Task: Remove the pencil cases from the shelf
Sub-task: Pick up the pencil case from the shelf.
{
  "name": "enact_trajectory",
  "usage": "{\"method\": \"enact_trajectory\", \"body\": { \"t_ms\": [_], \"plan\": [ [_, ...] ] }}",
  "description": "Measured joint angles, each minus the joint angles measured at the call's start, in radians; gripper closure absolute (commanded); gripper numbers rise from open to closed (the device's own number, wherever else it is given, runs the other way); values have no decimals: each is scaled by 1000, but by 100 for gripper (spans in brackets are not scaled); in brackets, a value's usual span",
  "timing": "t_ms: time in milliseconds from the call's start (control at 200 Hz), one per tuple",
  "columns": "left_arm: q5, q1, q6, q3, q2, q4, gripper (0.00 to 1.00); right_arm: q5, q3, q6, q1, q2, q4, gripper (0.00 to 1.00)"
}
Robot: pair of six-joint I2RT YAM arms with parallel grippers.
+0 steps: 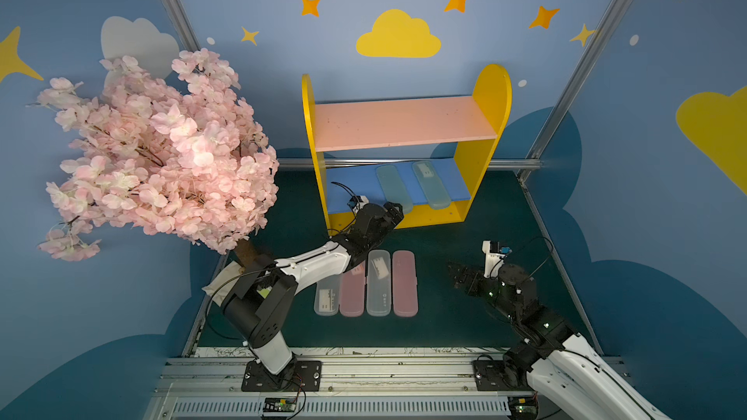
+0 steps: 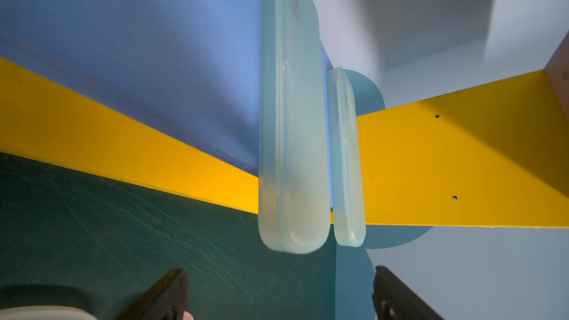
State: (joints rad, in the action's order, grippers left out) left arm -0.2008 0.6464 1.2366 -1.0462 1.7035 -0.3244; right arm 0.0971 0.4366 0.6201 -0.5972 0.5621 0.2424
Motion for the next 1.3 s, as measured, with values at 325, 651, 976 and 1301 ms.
{"method": "enact_trajectory", "body": {
  "t_ms": [325,651,976,1301],
  "plan": [
    [51,-33,19,-45,100,-47,19,14,0,-17,0,-1,0,1],
    [55,-36,29,-68,112,-76,37,16,-2,-19,0,-1,0,2],
    [66,-41,34,-68,122,-92,56,18,-3,-18,0,-16,0,1],
    [95,-42,56,-69,133,-161,78,20,-3,-18,0,-28,1,1]
  ]
}}
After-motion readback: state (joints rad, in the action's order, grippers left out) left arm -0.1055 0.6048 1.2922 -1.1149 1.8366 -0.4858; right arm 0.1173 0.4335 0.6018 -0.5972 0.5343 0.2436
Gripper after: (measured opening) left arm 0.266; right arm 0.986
